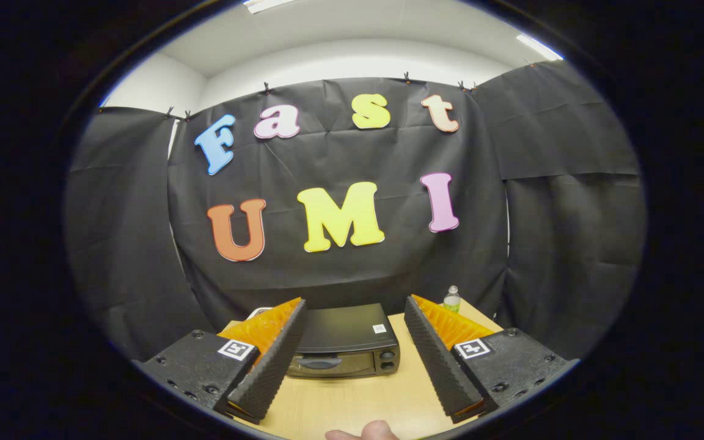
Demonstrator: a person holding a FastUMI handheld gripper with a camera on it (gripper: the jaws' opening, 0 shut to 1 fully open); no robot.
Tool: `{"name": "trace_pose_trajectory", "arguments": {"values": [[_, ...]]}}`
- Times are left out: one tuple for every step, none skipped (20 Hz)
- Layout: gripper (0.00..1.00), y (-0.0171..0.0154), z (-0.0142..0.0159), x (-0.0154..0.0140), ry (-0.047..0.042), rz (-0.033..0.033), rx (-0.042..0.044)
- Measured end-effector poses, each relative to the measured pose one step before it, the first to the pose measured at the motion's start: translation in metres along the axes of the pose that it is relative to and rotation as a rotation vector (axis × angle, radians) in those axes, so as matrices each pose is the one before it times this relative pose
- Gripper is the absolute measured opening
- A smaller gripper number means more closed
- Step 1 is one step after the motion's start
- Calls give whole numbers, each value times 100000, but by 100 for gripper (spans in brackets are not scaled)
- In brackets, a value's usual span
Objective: Open the toaster oven, put the food inside, and close the toaster oven door.
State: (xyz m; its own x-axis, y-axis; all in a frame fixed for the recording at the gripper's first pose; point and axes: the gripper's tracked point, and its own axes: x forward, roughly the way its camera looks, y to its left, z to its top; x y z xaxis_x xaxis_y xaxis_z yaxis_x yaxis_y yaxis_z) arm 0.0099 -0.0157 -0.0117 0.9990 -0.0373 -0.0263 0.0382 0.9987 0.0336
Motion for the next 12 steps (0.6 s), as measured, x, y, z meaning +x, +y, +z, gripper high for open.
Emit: {"name": "trace_pose_trajectory", "arguments": {"values": [[100, 168, -30, 91, 227, 176, -2], [100, 109, -246, 137, 377, 227, 21], [100, 116, -155, 131, 325, 191, 75], [100, 60, -99, 165, 250, -126, 52], [100, 82, -115, 135, 511, -86, 147], [100, 171, -379, 315, 643, 252, 154], [100, 178, -252, 303, 673, -47, 41], [100, 16, -288, 354, 611, -222, -298], [100, 162, -231, 606, -289, -410, -1157], [100, 203, -445, 688, 270, -78, -1053], [100, 428, -682, 749, 849, 360, -771], [100, 533, -949, 837, 976, 770, -606]]}}
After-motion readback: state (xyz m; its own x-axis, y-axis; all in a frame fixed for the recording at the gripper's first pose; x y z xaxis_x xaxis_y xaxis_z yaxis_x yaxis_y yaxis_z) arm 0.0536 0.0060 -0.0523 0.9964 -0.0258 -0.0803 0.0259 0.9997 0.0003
